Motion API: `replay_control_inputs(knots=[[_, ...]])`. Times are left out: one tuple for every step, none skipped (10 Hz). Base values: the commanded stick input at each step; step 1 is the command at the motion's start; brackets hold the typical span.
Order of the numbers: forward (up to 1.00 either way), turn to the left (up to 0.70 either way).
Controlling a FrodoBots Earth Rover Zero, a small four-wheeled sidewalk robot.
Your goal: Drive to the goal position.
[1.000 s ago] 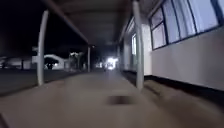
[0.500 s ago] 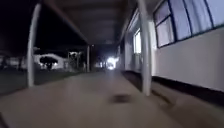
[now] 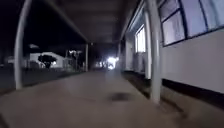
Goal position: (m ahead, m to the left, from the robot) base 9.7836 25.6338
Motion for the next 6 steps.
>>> replay_control_inputs(knots=[[1.00, 0.09], [1.00, 0.05], [1.00, 0.02], [1.00, 0.02], [1.00, 0.03], [1.00, 0.05]])
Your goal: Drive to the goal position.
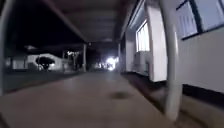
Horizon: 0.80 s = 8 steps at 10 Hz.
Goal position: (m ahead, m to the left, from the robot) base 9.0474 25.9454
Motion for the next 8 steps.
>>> replay_control_inputs(knots=[[1.00, 0.08], [1.00, 0.09], [1.00, 0.06], [1.00, 0.03], [1.00, 0.02], [1.00, 0.02], [1.00, 0.02], [1.00, 0.04]])
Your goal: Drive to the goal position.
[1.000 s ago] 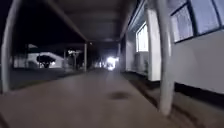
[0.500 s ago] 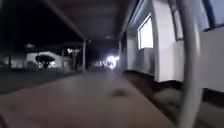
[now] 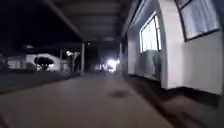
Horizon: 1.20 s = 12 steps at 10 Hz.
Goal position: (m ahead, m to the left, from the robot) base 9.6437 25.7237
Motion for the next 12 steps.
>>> replay_control_inputs(knots=[[1.00, 0.07], [1.00, 0.07], [1.00, 0.07], [1.00, 0.04], [1.00, 0.03], [1.00, 0.03], [1.00, 0.03], [1.00, 0.03], [1.00, 0.03], [1.00, 0.03], [1.00, 0.03], [1.00, 0.03]])
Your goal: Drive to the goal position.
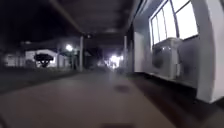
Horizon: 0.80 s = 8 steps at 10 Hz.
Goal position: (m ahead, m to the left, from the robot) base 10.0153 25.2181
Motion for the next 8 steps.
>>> replay_control_inputs(knots=[[1.00, 0.03], [1.00, 0.05], [1.00, 0.09], [1.00, 0.13], [1.00, 0.13], [1.00, 0.13], [1.00, 0.13], [1.00, 0.10]])
